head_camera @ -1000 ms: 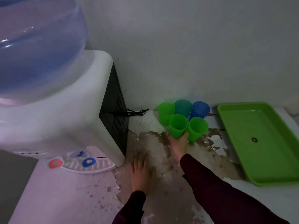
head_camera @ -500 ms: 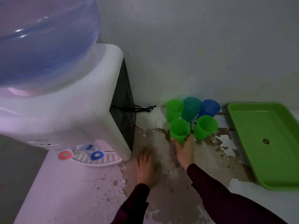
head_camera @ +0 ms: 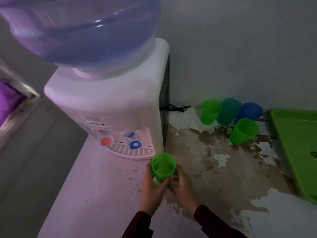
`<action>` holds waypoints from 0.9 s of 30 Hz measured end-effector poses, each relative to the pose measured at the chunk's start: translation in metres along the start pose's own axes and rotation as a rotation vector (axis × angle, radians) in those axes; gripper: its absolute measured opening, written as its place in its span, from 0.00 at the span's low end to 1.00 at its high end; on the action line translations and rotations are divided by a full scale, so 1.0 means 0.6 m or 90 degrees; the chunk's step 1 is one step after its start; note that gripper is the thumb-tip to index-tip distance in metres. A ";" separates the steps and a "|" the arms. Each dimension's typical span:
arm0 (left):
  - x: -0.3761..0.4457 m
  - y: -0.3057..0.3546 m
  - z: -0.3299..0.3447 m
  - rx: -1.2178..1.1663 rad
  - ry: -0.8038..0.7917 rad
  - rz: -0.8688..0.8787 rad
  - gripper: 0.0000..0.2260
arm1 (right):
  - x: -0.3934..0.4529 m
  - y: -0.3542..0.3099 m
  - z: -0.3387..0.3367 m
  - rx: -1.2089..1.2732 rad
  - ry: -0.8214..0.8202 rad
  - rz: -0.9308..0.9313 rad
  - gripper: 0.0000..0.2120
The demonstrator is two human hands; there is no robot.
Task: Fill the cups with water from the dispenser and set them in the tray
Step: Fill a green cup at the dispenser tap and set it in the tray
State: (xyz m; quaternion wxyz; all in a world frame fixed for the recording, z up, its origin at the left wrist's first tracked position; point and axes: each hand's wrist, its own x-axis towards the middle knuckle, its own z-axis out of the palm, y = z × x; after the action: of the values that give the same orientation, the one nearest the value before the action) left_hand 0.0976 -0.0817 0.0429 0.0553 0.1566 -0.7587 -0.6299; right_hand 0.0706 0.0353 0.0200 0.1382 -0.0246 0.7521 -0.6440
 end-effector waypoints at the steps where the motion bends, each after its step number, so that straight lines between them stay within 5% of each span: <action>1: 0.001 -0.006 -0.019 -0.003 0.028 -0.009 0.27 | 0.006 -0.006 0.017 -0.013 -0.025 0.001 0.19; 5: 0.037 -0.012 -0.087 0.023 0.061 -0.059 0.25 | 0.037 -0.033 0.083 -0.012 -0.089 0.014 0.17; 18: 0.136 0.006 -0.142 0.044 -0.044 0.024 0.31 | 0.063 -0.082 0.104 -0.024 -0.004 -0.049 0.19; 22: 0.138 0.002 -0.136 0.034 -0.037 0.027 0.32 | 0.039 -0.134 0.064 -0.136 0.182 -0.179 0.14; 27: 0.132 0.008 -0.135 0.037 -0.048 0.061 0.32 | 0.069 -0.284 0.042 -0.173 0.341 -0.483 0.10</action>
State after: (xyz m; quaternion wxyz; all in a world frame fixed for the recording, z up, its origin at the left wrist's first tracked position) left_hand 0.0449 -0.1813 0.0550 0.0525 0.0981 -0.7848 -0.6097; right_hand 0.0126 -0.0266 0.1756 -0.3095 -0.1486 0.7763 -0.5287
